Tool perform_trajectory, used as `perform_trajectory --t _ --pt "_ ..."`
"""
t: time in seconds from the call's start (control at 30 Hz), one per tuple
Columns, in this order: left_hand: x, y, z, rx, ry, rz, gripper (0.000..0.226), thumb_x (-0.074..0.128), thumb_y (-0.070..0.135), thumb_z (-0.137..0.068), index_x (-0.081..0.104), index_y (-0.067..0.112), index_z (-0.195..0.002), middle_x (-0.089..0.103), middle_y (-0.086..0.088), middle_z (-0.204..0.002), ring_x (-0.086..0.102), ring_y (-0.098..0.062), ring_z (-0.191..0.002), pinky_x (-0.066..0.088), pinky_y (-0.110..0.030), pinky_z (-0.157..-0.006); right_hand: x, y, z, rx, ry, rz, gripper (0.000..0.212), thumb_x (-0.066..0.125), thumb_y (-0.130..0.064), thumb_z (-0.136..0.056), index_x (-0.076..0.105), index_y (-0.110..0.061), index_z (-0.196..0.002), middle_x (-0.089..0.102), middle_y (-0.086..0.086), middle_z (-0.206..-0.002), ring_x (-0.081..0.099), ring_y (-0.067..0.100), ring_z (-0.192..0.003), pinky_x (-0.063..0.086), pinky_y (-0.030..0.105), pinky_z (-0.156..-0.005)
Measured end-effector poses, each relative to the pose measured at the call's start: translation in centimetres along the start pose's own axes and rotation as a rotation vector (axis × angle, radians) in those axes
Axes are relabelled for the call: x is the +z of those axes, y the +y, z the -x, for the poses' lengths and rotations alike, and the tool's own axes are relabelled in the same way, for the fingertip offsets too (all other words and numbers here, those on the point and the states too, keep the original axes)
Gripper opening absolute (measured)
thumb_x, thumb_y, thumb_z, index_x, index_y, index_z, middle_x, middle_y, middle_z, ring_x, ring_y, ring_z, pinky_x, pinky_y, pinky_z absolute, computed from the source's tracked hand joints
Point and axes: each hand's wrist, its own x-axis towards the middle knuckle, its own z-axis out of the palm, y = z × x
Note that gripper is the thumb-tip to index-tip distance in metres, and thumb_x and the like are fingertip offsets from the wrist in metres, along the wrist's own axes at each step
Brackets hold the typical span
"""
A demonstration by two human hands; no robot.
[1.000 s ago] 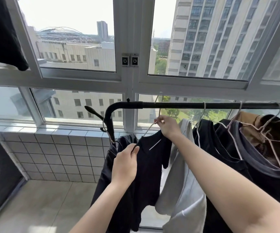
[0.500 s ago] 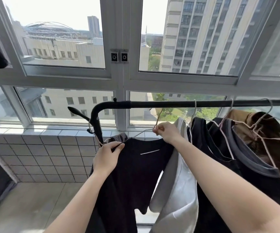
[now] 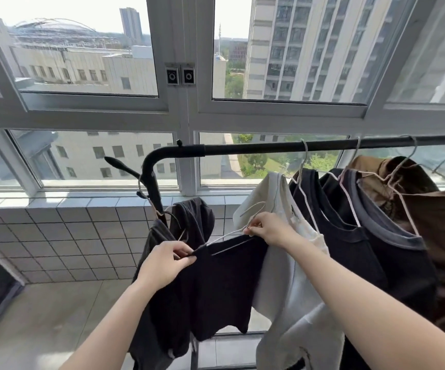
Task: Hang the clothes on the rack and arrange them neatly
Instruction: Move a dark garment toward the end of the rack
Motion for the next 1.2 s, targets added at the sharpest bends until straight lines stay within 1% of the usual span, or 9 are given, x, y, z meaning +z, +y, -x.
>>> perform_trajectory --t 0.07,0.13,0.33,0.53,0.7,0.8,0.87,1.03,1.2 --pt "0.2 -0.7 0.8 0.002 -0.067 -0.027 0.006 0.075 0.039 -0.072 0.071 0.038 -0.076 0.071 0.013 -0.08 0.064 -0.003 -0.073 0.055 -0.032 -0.078 1.0 -0.2 0.9 0.001 -0.03 -0.044 0.021 0.068 -0.022 -0.085 0.072 -0.002 -0.089 0.073 0.01 -0.091 0.067 0.021 -0.087 0.05 0.025 -0.08" --pt "0.5 -1.4 1.8 0.014 -0.111 -0.053 0.006 0.075 0.041 -0.07 0.07 0.039 -0.074 0.07 0.013 -0.077 0.063 -0.003 -0.069 0.056 -0.032 -0.075 2.0 -0.6 2.1 -0.02 -0.067 -0.037 0.021 0.068 -0.022 -0.084 0.071 -0.002 -0.087 0.074 0.013 -0.091 0.067 0.022 -0.089 0.05 0.035 -0.085" --pt "1.9 -3.5 5.2 0.044 -0.149 -0.143 0.007 0.07 0.041 -0.075 0.066 0.036 -0.078 0.067 0.016 -0.074 0.062 -0.003 -0.072 0.054 -0.032 -0.072 5.4 -0.9 6.7 -0.011 -0.194 0.018 0.023 0.066 -0.026 -0.084 0.071 -0.004 -0.078 0.073 0.007 -0.079 0.065 0.02 -0.077 0.049 0.031 -0.079" --pt "1.6 -3.9 7.4 0.119 0.033 -0.245 0.015 0.066 0.049 -0.079 0.064 0.035 -0.083 0.068 0.017 -0.084 0.061 -0.005 -0.083 0.045 -0.026 -0.067 6.9 0.1 10.9 0.056 -0.184 0.011 0.025 0.061 -0.032 -0.087 0.061 -0.019 -0.065 0.063 -0.001 -0.065 0.058 0.009 -0.059 0.05 0.03 -0.072" --pt "1.7 -3.3 8.7 0.249 0.171 -0.187 0.009 0.069 0.034 -0.08 0.068 0.032 -0.089 0.068 0.018 -0.085 0.062 -0.004 -0.086 0.047 -0.025 -0.074 6.0 -1.1 14.1 0.068 -0.105 -0.019 0.023 0.058 -0.036 -0.089 0.065 -0.022 -0.072 0.061 -0.011 -0.063 0.055 -0.003 -0.051 0.041 0.008 -0.051" --pt "1.3 -2.3 8.7 0.315 0.261 -0.222 0.016 0.073 0.024 -0.078 0.069 0.029 -0.094 0.068 0.015 -0.092 0.061 -0.01 -0.094 0.048 -0.029 -0.087 5.4 -1.5 15.1 0.062 -0.085 -0.096 0.026 0.055 -0.033 -0.09 0.061 -0.028 -0.066 0.059 -0.011 -0.058 0.052 0.0 -0.047 0.046 0.021 -0.06" --pt "1.2 -1.7 8.8 0.324 0.371 -0.288 0.027 0.074 0.018 -0.077 0.068 0.024 -0.102 0.066 0.009 -0.104 0.058 -0.015 -0.105 0.043 -0.034 -0.098 4.9 -1.6 15.9 0.089 -0.074 -0.274 0.027 0.055 -0.027 -0.092 0.064 -0.018 -0.068 0.052 -0.001 -0.051 0.051 0.009 -0.04 0.047 0.027 -0.054" --pt "0.7 -0.8 9.1 0.049 0.445 -0.195 0.065 0.068 0.013 -0.081 0.038 0.014 -0.139 0.039 -0.007 -0.144 0.034 -0.027 -0.136 0.031 -0.045 -0.112 3.1 -2.8 17.1 0.173 -0.048 -0.65 0.026 0.05 -0.016 -0.096 0.059 -0.004 -0.075 0.037 0.005 -0.046 0.046 0.008 -0.029 0.054 0.025 -0.048" --pt "1.2 -1.8 9.2 -0.218 0.31 0.02 0.068 0.059 0.009 -0.083 0.028 0.009 -0.143 0.047 -0.019 -0.139 0.048 -0.039 -0.123 0.043 -0.048 -0.099 2.4 -4.1 16.4 0.274 -0.014 -0.913 0.022 0.043 -0.006 -0.098 0.058 0.002 -0.083 0.036 -0.004 -0.039 0.042 0.009 -0.029 0.055 0.027 -0.049"
